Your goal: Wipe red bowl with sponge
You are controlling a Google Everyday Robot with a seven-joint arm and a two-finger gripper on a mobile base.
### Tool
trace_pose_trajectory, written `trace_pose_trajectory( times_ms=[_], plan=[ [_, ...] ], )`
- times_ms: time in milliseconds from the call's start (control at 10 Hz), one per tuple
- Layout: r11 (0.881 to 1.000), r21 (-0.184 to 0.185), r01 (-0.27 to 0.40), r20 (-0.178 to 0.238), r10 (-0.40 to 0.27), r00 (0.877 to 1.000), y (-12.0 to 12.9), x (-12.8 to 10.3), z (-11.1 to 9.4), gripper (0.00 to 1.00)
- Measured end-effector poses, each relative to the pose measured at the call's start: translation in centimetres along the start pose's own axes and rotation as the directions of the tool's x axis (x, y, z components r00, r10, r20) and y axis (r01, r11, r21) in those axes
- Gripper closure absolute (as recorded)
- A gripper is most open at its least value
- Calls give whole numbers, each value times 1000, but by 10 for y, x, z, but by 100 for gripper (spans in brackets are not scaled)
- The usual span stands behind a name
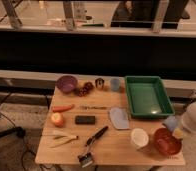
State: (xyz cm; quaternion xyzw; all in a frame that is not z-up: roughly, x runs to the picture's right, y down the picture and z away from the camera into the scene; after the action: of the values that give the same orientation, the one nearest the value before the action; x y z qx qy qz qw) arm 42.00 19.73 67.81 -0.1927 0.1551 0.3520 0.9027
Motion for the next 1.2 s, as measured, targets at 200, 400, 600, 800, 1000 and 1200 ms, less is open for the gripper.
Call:
trace_pose_trajectory(
  times_ms=[200, 400, 600, 800, 1000, 1200],
  plan=[
    [1000, -7, -11, -17, 11, 1000, 4, 12, 6, 99],
    [999, -33, 33, -42, -35, 999, 27, 9, 19, 99],
    [997, -64, 51, -49, -54, 997, 36, 4, 29, 99],
    [996, -82, 44, -47, -48, 998, 36, 1, 34, 99],
    [996, -81, 21, -50, -25, 998, 27, 4, 36, 99],
    [997, -71, 4, -52, -7, 999, 19, 5, 37, 99]
  ],
)
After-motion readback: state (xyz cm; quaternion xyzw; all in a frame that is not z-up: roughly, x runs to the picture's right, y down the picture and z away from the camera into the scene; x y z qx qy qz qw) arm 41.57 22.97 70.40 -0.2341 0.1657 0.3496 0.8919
